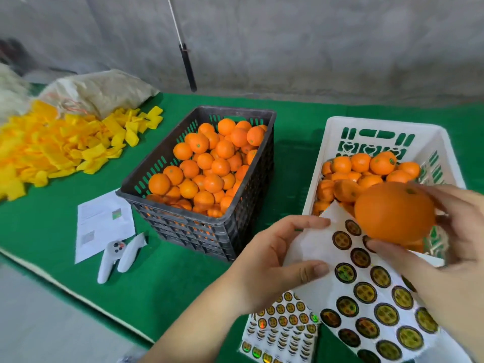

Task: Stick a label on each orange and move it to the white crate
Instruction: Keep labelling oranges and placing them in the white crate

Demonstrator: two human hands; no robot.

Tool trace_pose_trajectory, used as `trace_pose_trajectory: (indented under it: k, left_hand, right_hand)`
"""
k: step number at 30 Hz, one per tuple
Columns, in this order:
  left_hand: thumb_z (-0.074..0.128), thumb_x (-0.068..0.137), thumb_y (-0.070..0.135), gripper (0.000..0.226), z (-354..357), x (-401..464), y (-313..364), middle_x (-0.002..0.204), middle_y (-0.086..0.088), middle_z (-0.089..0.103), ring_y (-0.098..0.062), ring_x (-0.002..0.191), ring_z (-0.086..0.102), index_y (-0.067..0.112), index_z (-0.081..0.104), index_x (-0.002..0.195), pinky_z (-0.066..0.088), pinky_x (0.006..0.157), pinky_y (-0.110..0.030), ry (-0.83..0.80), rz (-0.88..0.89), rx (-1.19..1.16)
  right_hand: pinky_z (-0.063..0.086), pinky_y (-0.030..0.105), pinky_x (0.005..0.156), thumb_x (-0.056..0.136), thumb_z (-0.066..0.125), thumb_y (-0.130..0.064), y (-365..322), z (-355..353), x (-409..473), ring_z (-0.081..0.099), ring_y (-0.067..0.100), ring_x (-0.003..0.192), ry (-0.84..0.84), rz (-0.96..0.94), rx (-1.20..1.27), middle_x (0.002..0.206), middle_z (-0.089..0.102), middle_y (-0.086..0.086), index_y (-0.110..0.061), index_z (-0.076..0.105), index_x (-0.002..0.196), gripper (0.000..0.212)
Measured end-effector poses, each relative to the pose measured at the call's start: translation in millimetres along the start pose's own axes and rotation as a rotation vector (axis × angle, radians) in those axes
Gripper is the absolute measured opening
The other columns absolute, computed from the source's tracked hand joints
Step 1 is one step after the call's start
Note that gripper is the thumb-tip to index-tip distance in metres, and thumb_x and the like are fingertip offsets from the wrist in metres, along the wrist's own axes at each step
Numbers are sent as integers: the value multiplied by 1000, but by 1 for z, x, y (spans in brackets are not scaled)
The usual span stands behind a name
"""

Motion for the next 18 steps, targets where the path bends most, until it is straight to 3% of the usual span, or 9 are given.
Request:
trace_pose_trajectory:
  k: [3, 4, 6, 8, 10, 11, 13, 15, 18]
  left_hand:
    - [59, 99, -10, 79, -3, 5, -1, 143, -18, 62, -38, 128, 62, 32, 32, 160, 54, 105, -53, -69, 24, -74]
    - [56, 100, -12, 84, -5, 7, 1, 145, -17, 60, -38, 130, 61, 33, 24, 163, 52, 106, -53, -90, 37, -105]
    - [53, 101, -14, 83, -14, 15, 2, 148, -15, 58, -35, 132, 60, 26, 19, 165, 50, 108, -53, -73, 32, -118]
    - [54, 101, -11, 64, -30, 26, -1, 144, -19, 61, -37, 129, 62, 12, 35, 158, 53, 106, -51, -20, 6, -65]
    - [59, 102, -2, 44, -49, 39, 1, 137, -16, 67, -34, 124, 66, 7, 52, 145, 57, 101, -44, 16, -1, 19]
    - [61, 103, 7, 37, -62, 47, 3, 131, -10, 71, -28, 120, 69, 8, 58, 140, 58, 97, -37, 55, 23, 99]
    - [61, 102, 30, 30, -106, 64, 15, 113, 5, 77, -11, 103, 72, 15, 69, 126, 56, 83, -21, 314, 137, 540]
    - [58, 102, 30, 23, -152, 83, 29, 100, 6, 75, -13, 85, 69, 17, 74, 113, 54, 70, -34, 624, 230, 1056]
    - [56, 99, 20, 36, -222, 131, -5, 135, -10, 57, -36, 121, 53, 18, 58, 134, 48, 97, -49, 644, -313, 1508]
  right_hand:
    - [11, 29, 129, 53, 64, -97, 56, 9, 0, 38, 38, 148, -217, 423, 6, 161, 43, 9, -31, 39, 158, 127]
    - [16, 40, 129, 45, 58, -106, 71, 17, -1, 39, 35, 149, -275, 506, 126, 160, 48, 1, -34, 42, 158, 135]
    - [35, 50, 117, 57, 55, -106, 73, 38, -8, 49, 22, 145, -402, 542, 317, 143, 62, -27, -56, 56, 142, 99]
    - [56, 37, 96, 53, 78, -92, 62, 60, -17, 72, 5, 109, -479, 601, 513, 110, 76, -26, -60, 65, 129, 84]
    - [59, 18, 65, 43, 93, -79, 54, 76, -15, 71, -1, 65, -443, 580, 640, 76, 75, -20, -61, 71, 119, 82]
    - [60, 21, 63, 45, 97, -71, 51, 79, -12, 75, 4, 67, -377, 558, 683, 81, 78, -16, -57, 72, 120, 80]
    - [64, 42, 78, 60, 100, -46, 54, 83, -6, 80, 25, 98, -233, 581, 778, 115, 80, -2, -40, 73, 128, 74]
    - [57, 65, 88, 75, 85, -22, 65, 82, -2, 75, 35, 111, -112, 605, 838, 126, 76, 7, -30, 71, 133, 60]
    - [52, 72, 91, 81, 69, -6, 73, 87, 3, 74, 37, 114, -97, 639, 867, 126, 76, 10, -24, 71, 133, 55]
Point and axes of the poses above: each hand's wrist, its own x-axis towards the middle knuckle, its own z-axis out of the palm, y = z × x, the point moved 7 cm from there along x, towards the middle knuckle
